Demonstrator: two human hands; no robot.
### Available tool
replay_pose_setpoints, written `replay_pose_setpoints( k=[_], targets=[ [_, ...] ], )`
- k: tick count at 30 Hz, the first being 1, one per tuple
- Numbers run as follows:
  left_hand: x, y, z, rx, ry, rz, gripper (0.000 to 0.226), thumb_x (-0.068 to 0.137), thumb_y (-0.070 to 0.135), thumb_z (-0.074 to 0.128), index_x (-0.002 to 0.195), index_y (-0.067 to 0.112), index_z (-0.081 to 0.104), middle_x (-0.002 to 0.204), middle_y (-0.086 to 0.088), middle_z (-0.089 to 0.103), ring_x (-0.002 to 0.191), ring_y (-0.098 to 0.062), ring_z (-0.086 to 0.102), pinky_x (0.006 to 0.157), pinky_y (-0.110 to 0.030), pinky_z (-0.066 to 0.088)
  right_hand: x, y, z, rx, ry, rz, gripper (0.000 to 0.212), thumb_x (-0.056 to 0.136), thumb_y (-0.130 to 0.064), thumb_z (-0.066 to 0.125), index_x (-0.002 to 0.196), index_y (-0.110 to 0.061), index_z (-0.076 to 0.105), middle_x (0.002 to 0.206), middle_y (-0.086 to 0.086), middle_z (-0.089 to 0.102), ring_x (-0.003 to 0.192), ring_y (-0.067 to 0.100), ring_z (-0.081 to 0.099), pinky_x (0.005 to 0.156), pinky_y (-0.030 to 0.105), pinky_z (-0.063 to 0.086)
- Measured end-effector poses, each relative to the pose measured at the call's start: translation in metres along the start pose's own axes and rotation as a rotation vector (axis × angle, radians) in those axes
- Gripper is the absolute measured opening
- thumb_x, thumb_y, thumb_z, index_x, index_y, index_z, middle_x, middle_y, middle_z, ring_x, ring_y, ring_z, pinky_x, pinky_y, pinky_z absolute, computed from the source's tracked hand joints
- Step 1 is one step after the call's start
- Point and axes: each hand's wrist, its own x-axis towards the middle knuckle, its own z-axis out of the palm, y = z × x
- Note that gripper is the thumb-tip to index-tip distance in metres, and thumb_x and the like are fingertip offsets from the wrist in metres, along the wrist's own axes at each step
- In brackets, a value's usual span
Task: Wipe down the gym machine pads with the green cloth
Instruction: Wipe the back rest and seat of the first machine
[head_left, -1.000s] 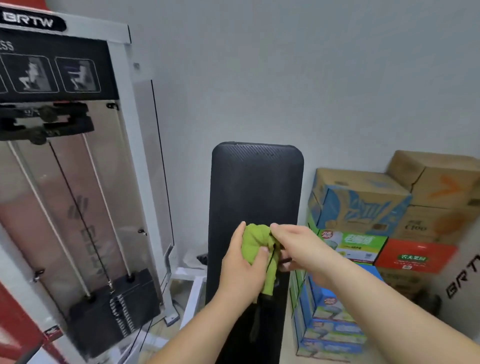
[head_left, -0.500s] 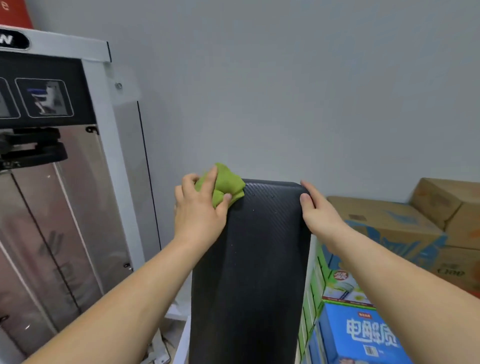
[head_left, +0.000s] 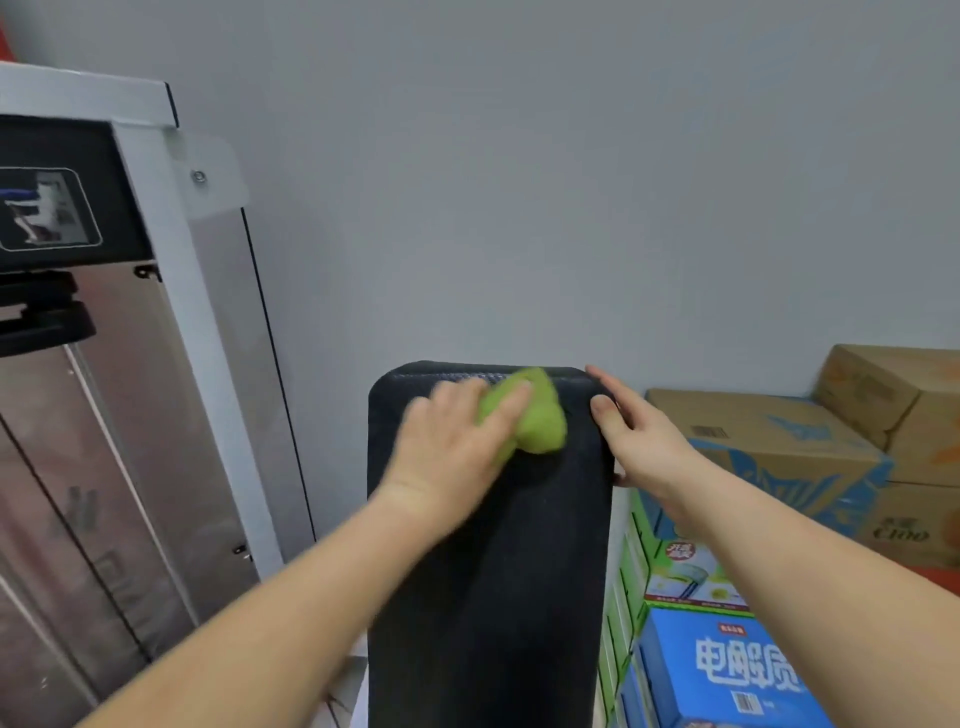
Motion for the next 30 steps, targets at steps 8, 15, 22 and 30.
replay_pose_setpoints(
  k=[8, 15, 22, 30],
  targets=[
    [0.013, 0.029, -0.016, -0.124, -0.116, -0.632, 0.062, 0.095, 0.048, 0.054, 0.149, 0.019, 0.04, 0.112, -0.013, 0.045, 0.098, -0.033, 0.049, 0.067, -0.045, 0.053, 0.002, 0.007, 0.007, -0.08, 0.046, -0.068, 0.038, 0.108, -0.048, 0.042, 0.144, -0.059, 0.045, 0.149, -0.014, 0.052, 0.137, 0.017, 0.05, 0.113, 0.053, 0.046],
    [0.025, -0.021, -0.024, -0.034, -0.156, 0.074, 0.057, 0.087, 0.036, 0.072, 0.14, 0.023, 0.057, 0.103, -0.012, 0.055, 0.085, -0.036, 0.056, 0.056, -0.042, 0.05, 0.0, 0.009, 0.006, -0.097, 0.043, -0.087, 0.039, 0.108, -0.048, 0.042, 0.144, -0.06, 0.044, 0.146, -0.019, 0.054, 0.135, 0.01, 0.051, 0.114, 0.043, 0.046],
    [0.067, -0.042, -0.042, 0.004, -0.376, -0.65, 0.041, 0.095, 0.051, 0.037, 0.105, 0.02, 0.062, 0.099, -0.007, 0.049, 0.097, -0.035, 0.057, 0.074, -0.039, 0.044, -0.002, 0.008, 0.005, -0.134, 0.031, -0.1, 0.043, 0.108, -0.048, 0.037, 0.15, -0.056, 0.038, 0.14, -0.02, 0.048, 0.127, 0.005, 0.044, 0.11, 0.032, 0.04],
    [0.103, 0.083, -0.02, -0.208, -0.428, -0.31, 0.04, 0.094, 0.048, 0.052, 0.126, 0.024, 0.058, 0.119, -0.008, 0.048, 0.115, -0.031, 0.051, 0.082, -0.042, 0.046, 0.01, 0.021, 0.006, -0.22, 0.062, -0.064, 0.022, 0.11, -0.035, 0.04, 0.129, -0.032, 0.05, 0.112, -0.011, 0.061, 0.097, 0.004, 0.056, 0.083, 0.03, 0.046]
  ],
)
